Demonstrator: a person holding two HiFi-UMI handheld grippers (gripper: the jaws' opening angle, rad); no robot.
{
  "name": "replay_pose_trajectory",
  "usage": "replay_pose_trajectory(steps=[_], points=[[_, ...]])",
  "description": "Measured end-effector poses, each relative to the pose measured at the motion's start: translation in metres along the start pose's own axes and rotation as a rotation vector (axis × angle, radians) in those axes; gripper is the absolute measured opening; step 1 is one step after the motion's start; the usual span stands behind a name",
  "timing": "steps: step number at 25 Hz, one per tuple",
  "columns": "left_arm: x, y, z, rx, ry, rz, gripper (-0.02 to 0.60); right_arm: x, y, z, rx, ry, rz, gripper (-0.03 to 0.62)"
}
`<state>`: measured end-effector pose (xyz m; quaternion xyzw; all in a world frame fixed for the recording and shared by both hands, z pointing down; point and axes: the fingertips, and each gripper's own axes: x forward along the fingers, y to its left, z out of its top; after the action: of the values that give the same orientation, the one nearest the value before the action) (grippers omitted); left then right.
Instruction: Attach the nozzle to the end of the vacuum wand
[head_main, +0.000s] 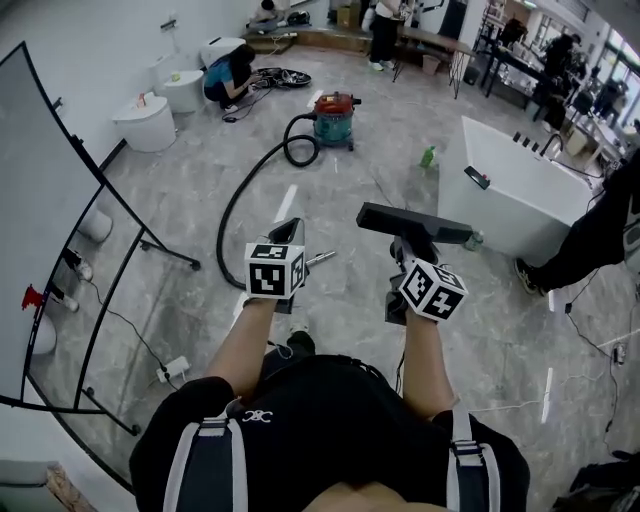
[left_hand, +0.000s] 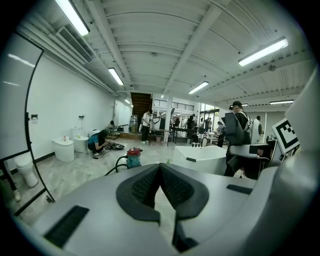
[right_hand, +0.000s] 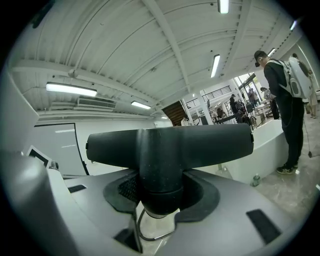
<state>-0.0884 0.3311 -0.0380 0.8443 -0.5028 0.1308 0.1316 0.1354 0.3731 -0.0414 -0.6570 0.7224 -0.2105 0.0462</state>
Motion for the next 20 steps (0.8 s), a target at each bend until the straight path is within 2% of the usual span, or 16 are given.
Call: replay_pose_trajectory(steps=[4,14,20], points=[[0.054,0.031,0.022,0.004,-0.001,-0.017,0.006,0.060,0.004,0.015,0.001,-0.012,0.003,0.179],[0.188,0.119,0.066,0.026,0.071,-0.024,0.006,0.228,0.004,0.049,0.038,0.001,-0.003,0.179],[0.256,0.169,0.075,0.056,0.135,-0.050,0.006,0.318,0.022,0.049,0.067,0.029,0.024,0.179]])
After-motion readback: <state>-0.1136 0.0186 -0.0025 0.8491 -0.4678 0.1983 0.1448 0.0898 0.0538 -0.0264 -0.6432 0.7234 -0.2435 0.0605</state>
